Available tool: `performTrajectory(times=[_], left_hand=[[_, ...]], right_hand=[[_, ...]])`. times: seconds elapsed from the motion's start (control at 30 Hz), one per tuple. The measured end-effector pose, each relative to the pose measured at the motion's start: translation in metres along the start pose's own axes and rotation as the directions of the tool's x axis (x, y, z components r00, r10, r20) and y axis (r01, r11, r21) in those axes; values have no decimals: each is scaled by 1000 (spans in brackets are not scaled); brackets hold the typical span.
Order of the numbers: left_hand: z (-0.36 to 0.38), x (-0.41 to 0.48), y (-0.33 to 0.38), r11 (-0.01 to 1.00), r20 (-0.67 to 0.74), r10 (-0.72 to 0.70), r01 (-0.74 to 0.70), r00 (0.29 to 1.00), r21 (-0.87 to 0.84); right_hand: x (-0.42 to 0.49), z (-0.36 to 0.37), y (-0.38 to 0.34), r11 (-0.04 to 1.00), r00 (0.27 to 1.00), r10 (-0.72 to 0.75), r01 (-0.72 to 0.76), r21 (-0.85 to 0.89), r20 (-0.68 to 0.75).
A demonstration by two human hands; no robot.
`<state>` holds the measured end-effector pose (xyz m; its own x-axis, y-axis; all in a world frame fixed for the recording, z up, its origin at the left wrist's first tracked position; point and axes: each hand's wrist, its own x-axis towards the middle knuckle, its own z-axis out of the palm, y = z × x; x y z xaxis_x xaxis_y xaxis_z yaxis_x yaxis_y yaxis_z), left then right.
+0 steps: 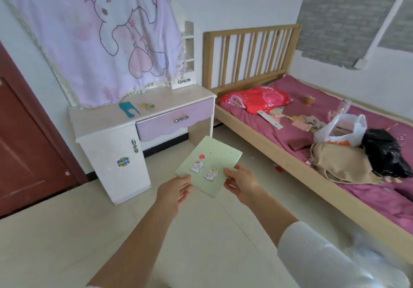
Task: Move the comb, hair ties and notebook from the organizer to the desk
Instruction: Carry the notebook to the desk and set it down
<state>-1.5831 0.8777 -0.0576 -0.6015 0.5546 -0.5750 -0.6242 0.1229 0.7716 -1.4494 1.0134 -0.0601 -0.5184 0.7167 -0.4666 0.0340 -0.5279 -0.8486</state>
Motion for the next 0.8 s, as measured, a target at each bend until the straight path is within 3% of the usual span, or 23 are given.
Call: performTrajectory(times=[0.1, 0.2, 0.37, 0.53, 0.67, 0.8], left_hand=[[-9, 63, 42, 999, -6, -12, 12, 1000, -42], [-22, 146, 97, 996, 77, -38, 32, 996, 84], [-23, 224, 163, 960, 169, -52, 2, 984, 280], [-8, 319, 223, 990, 41, 12, -18, 999, 140], [-7, 387, 245, 998, -78, -48, 51, 996, 29], [-11, 455, 268, 996, -101, -84, 87, 991, 28]], right_hand=[[64, 29, -22, 999, 999, 16, -14, -51, 36], [151, 73, -49, 991, 994, 48, -35, -130, 96], [230, 119, -87, 983, 996, 70, -61, -174, 46], [325, 180, -122, 991, 994, 18, -33, -130, -112], [395, 215, -122, 977, 994, 34, -55, -207, -107], [473, 241, -125, 951, 995, 71, -90, -297, -73]])
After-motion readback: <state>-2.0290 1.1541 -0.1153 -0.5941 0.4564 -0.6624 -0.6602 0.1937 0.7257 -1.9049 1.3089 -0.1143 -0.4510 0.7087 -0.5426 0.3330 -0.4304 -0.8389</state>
